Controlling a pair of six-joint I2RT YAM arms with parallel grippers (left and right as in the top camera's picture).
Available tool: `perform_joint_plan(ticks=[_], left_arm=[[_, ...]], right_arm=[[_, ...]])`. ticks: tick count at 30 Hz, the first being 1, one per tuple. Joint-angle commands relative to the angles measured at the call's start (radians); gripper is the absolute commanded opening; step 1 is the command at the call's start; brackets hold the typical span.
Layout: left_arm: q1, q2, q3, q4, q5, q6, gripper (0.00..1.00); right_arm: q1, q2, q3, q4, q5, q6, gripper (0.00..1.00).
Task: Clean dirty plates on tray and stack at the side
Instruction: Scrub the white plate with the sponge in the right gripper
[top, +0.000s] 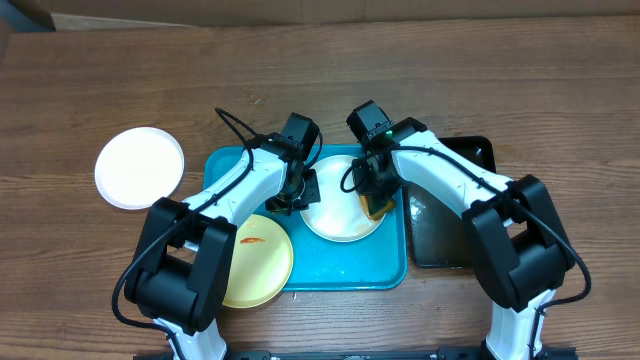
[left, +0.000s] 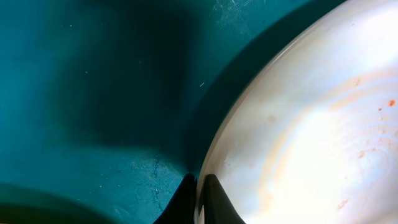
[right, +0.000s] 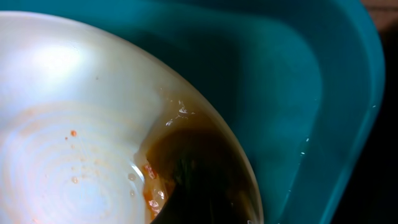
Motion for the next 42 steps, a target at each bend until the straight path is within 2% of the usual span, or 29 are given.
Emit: perform_joint_plan(ticks=[1,17,22,28,36,42], left_arm=[[0.006,0.002,0.009,0.000,-0.023,-0.011,0.05],[0.006,0.002,0.009,0.001,-0.002,0.006,0.05],[0.006,0.002,0.009,0.003,0.003,0.007,0.05],[0.006,0.002,0.009,0.003,0.003,0.011,0.05],[0.006,0.002,0.009,0.004,0.003,0.011,0.06],[0.006,0.002,0.009,0.004,0.004,0.011,0.06]], right_arm=[[0.008,0.059,0.012,-0.002,-0.062,0.094,0.04],[0.077,0.091,0.006,0.043,-0.183,0.140,0.04],[0.044,0.089,0.031,0.083,-0.356,0.109,0.04],[-0.027,0.080,0.130,0.022,-0.557,0.025,0.04],[-0.097,-0.008,0.164,-0.056,-0.553,-0.031,0.04],[-0.099,-0.034,0.161,-0.130,-0.378,-0.025,0.04]])
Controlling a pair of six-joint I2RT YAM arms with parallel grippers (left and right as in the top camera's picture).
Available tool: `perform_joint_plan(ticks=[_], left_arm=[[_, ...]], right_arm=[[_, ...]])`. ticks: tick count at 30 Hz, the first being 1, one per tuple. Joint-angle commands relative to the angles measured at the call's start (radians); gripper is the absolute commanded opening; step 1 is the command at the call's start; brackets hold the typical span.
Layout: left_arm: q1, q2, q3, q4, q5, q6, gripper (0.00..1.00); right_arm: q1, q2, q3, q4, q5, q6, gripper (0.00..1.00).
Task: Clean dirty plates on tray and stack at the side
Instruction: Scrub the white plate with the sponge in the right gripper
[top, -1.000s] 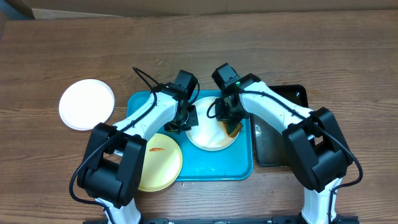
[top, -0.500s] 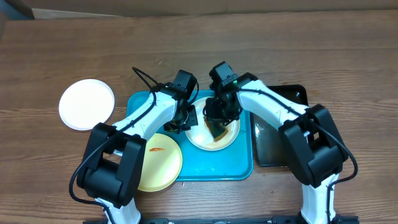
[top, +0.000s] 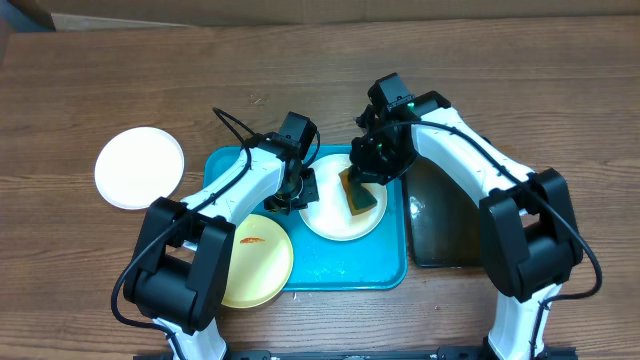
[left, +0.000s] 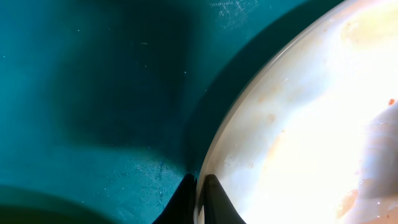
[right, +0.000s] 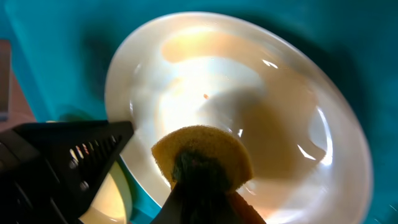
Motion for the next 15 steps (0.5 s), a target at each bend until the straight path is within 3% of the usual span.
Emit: perform_joint_plan(ticks=[1,9,15], left_arm=[[0.002,0.002,0.009,0.002,-0.003,0.006,0.06],[0.002,0.002,0.009,0.002,-0.003,0.010,0.06],[0.002,0.002,0.009,0.002,-0.003,0.021,0.06]], right_arm=[[0.010,-0.043,0.018,-0.006,0.087,-0.011,0.04],[0.051,-0.042,-0.088,0.070,0.285,0.127,0.04],[0.089,-0.042,-0.189,0.188,0.236,0.155,0.04]])
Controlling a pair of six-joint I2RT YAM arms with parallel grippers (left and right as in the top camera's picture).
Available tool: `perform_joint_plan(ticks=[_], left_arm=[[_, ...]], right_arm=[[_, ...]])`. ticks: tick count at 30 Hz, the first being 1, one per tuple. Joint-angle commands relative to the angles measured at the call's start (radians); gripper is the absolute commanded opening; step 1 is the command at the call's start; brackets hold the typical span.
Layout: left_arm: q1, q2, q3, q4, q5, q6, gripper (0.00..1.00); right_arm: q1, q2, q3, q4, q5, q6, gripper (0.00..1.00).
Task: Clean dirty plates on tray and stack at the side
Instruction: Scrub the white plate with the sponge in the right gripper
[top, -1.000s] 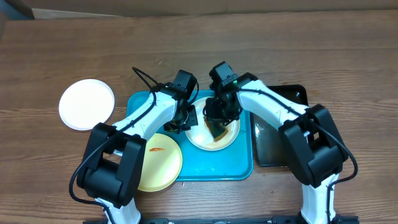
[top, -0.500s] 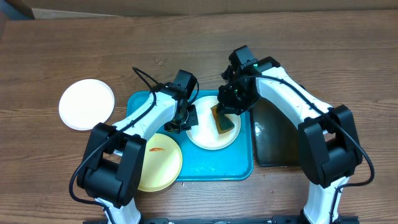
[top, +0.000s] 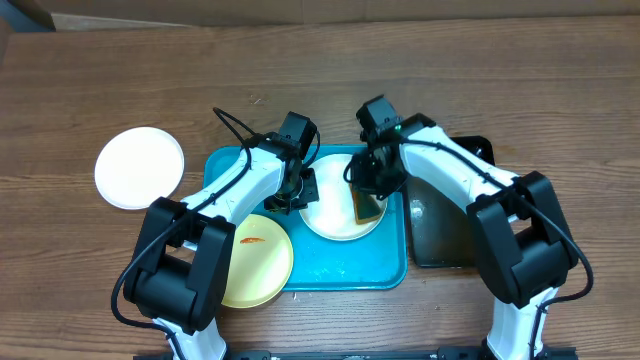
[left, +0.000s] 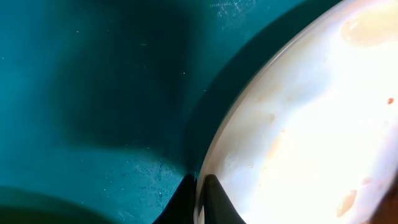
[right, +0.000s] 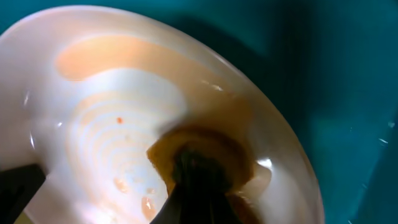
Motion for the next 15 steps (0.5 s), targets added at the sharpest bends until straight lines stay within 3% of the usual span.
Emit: perform_joint_plan(ticks=[1,9,15], left_arm=[[0.002,0.002,0.009,0.001,-0.003,0.013,0.06],[0.002,0.002,0.009,0.001,-0.003,0.013,0.06],[0.002,0.002,0.009,0.001,-0.003,0.013,0.06]], right_arm=[[0.031,-0.034,-0.048,0.040,-0.011,0.036,0.04],[0.112,-0.034,-0.076,0.198,-0.098,0.036,0.04],[0.075,-0.047,-0.045,0.259,-0.134,0.035,0.04]])
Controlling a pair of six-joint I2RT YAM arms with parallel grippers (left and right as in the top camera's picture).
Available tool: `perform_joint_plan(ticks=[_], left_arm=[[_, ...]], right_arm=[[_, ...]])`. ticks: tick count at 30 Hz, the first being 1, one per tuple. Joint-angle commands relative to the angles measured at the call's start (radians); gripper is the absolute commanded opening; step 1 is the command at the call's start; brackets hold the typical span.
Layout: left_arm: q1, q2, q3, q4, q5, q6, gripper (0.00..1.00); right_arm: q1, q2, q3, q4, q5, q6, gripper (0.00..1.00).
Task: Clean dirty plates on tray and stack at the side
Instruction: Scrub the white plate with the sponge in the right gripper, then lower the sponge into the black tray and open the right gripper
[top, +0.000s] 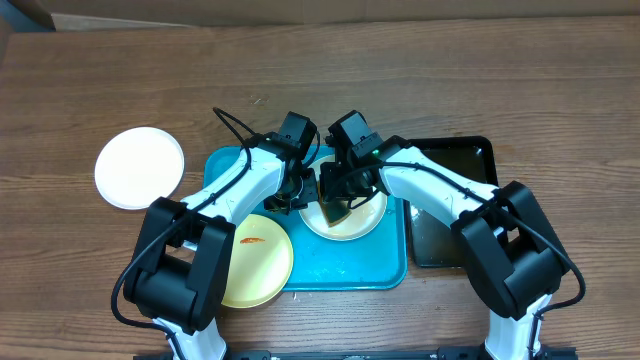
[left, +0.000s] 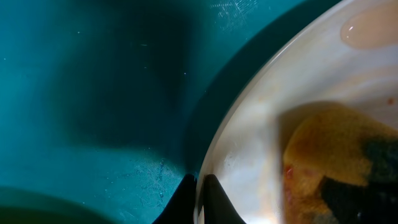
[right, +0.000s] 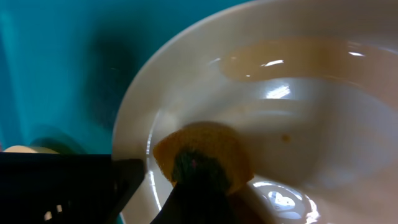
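A white plate (top: 358, 218), wet and streaked orange-brown, lies on the teal tray (top: 345, 268). My left gripper (left: 200, 186) is shut on the plate's left rim (left: 249, 124). My right gripper (right: 202, 186) is shut on a yellow sponge (right: 202, 155) that presses on the left part of the plate (right: 298, 99). The sponge (left: 329, 155) also shows in the left wrist view, close to my pinching fingers. A yellow plate (top: 262, 262) with an orange smear lies half on the tray's front left corner. A clean white plate (top: 139, 166) sits on the table to the left.
A black tray (top: 450, 215) holding dark liquid lies right of the teal tray. The wooden table (top: 150, 70) stretches behind and to both sides. Both arms cross over the teal tray's middle.
My right gripper has moved the sponge from the right part of the white plate to its left part, near my left gripper. The left gripper has not moved.
The sponge was first at the plate's right edge, with the left gripper holding the left rim. It then stood over the plate's middle, then on the right part again, and now on the left. Wet orange-brown smears have spread over the plate.
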Motion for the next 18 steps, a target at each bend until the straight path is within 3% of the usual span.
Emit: perform_joint_plan(ticks=[1,8,18], left_arm=[[0.002,0.002,0.009,0.001,-0.003,0.013,0.06],[0.002,0.002,0.009,0.002,-0.003,0.013,0.06],[0.002,0.002,0.009,0.008,-0.001,0.013,0.08]], right_arm=[[-0.051,-0.033,0.032,-0.009,-0.032,0.007,0.04],[-0.180,-0.173,0.050,-0.085,-0.039,-0.063,0.04],[-0.367,-0.296,0.043,-0.409,0.105,-0.192,0.04]])
